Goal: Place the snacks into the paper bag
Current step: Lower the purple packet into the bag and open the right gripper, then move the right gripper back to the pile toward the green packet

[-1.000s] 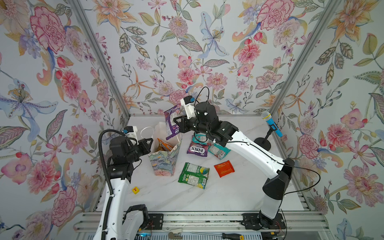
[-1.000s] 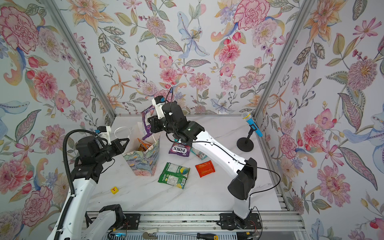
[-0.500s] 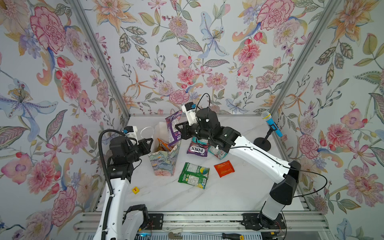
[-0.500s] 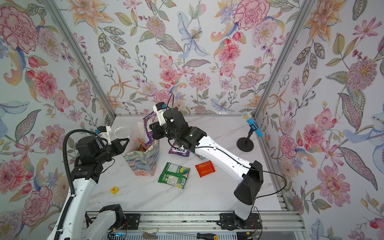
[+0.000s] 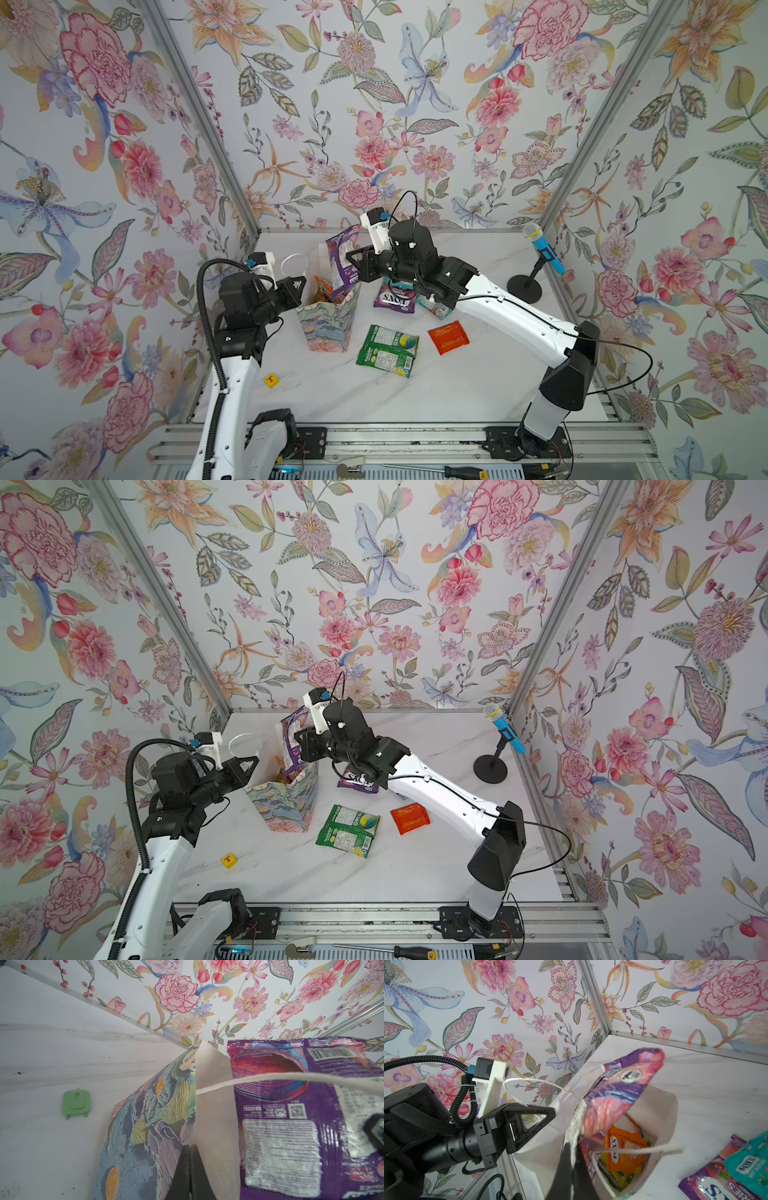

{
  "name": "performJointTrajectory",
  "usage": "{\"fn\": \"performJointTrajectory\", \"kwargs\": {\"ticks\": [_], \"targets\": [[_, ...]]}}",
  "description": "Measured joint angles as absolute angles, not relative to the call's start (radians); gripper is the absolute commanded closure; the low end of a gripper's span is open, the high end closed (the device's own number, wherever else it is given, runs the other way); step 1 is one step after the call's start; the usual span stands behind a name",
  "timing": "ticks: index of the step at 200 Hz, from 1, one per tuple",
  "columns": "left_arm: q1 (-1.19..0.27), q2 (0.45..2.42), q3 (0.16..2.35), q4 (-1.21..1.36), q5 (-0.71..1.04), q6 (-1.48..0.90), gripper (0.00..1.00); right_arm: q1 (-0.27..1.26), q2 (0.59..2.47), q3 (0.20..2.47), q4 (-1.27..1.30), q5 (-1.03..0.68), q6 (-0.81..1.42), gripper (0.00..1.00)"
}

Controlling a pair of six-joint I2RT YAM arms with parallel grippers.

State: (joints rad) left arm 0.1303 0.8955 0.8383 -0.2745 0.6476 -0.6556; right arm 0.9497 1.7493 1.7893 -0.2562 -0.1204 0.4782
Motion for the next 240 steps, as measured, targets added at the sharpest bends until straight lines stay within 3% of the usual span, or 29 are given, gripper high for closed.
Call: {"fn": "performJointTrajectory", "kwargs": {"ticks": [114,164,240], "targets": [[0.130,0.896,0.838,-0.274,0.648,-0.656,0.99,0.963,1.810,1.790,-0.233,-0.150,0.540,1.00],[0.130,0.896,0.838,-0.274,0.648,-0.655,0.99,0.963,1.840,1.797,-0.207,-0.159,0.565,0.62],[0.130,0.896,0.837,-0.275,0.648,-0.655,0.99,0.935,1.734,1.721,-0.179,-0.121,0.545,0.49]]}}
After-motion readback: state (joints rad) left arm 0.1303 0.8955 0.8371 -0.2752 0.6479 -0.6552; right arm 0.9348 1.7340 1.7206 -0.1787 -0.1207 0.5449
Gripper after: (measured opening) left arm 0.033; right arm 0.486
